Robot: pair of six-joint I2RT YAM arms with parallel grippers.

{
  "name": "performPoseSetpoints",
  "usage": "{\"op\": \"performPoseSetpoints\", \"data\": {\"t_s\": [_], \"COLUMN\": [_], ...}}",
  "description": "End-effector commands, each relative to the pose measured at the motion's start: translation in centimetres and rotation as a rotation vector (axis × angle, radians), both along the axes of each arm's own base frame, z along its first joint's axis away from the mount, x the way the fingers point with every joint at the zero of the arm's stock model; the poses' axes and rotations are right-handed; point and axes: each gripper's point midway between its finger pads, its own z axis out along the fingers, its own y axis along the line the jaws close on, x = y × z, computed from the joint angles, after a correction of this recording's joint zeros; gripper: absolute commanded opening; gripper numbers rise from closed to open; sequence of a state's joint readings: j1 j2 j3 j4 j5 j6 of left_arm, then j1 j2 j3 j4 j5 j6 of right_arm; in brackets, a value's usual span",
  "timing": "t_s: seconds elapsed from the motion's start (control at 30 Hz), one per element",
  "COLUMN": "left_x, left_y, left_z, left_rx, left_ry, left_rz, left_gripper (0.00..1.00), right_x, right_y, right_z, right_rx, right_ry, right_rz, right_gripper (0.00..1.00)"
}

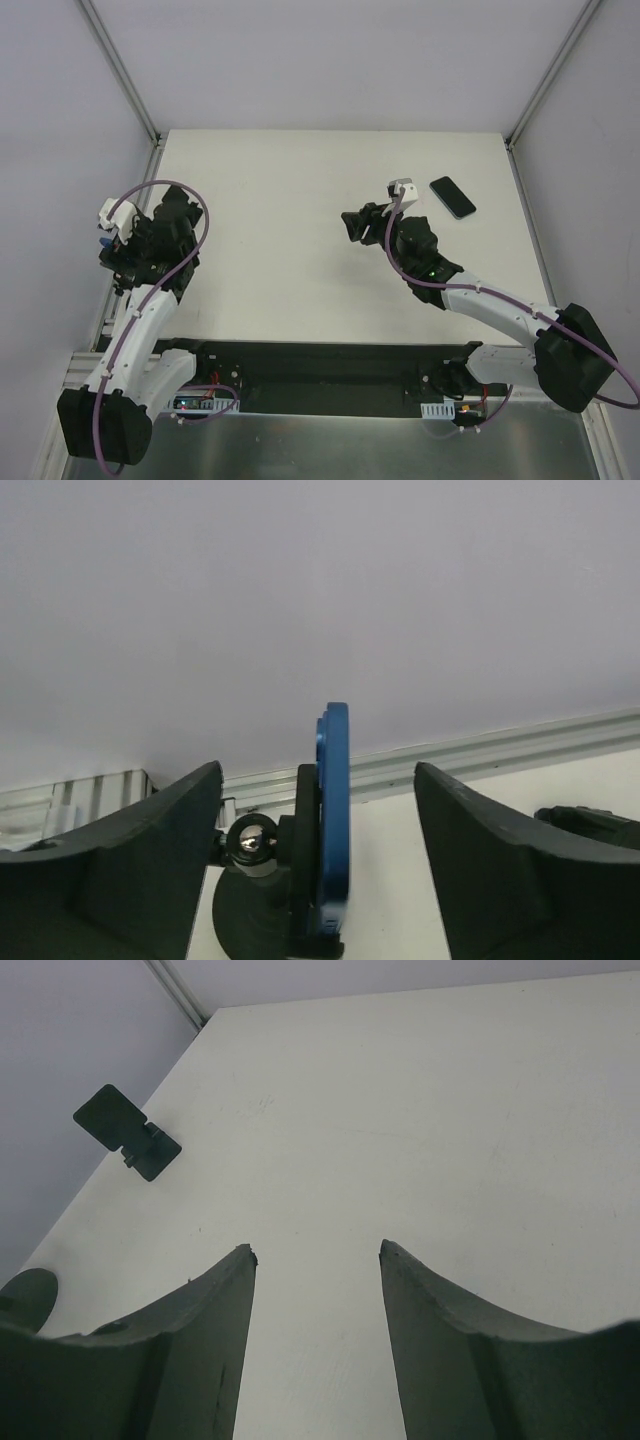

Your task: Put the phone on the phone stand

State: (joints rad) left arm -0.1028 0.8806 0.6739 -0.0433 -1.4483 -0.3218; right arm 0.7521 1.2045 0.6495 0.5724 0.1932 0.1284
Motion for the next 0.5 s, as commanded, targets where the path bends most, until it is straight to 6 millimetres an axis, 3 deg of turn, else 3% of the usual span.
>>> {"op": "performPoseSetpoints", "data": {"t_s": [0.0, 0.03, 0.07, 0.17, 0.2, 0.23, 0.3, 0.33, 0.47], "left_x": [0.6, 0.8, 0.9, 1.8, 1.8, 3.0, 3.0, 3.5, 3.6], "left_y": [-0.3, -0.6, -1.0, -3.0, -3.6, -5.4, -7.2, -9.4, -13.3], "left_z": [2.1, 2.4, 2.0, 2.2, 3.1, 3.0, 4.5, 5.0, 9.8], "left_rx": [-0.030, -0.041, -0.056, -0.163, -0.183, -0.234, -0.251, -0.276, -0.204], "left_ry": [-0.083, -0.097, -0.067, -0.081, -0.110, -0.113, -0.144, -0.156, -0.240], "left_rz": [-0.073, -0.116, -0.156, -0.333, -0.392, -0.529, -0.682, -0.827, -1.118], "left_gripper": [0.83, 0.96, 0.99, 0.99, 0.99, 0.99, 0.99, 0.99, 0.96], "right_x": [0.5, 0.5, 0.5, 0.5, 0.5, 0.6, 0.5, 0.6, 0.6], "right_y": [0.5, 0.6, 0.6, 0.6, 0.6, 0.5, 0.7, 0.6, 0.7], "right_z": [3.1, 3.1, 3.1, 3.0, 3.0, 2.9, 3.0, 2.9, 2.8], "right_rx": [0.077, 0.078, 0.077, 0.076, 0.079, 0.076, 0.077, 0.076, 0.080], "right_ry": [-0.063, -0.062, -0.063, -0.062, -0.058, -0.060, -0.059, -0.058, -0.052], "right_rz": [0.005, 0.006, 0.008, 0.007, 0.006, 0.005, 0.009, 0.006, 0.011], "right_gripper": [0.55, 0.55, 0.55, 0.55, 0.56, 0.56, 0.56, 0.56, 0.56]}}
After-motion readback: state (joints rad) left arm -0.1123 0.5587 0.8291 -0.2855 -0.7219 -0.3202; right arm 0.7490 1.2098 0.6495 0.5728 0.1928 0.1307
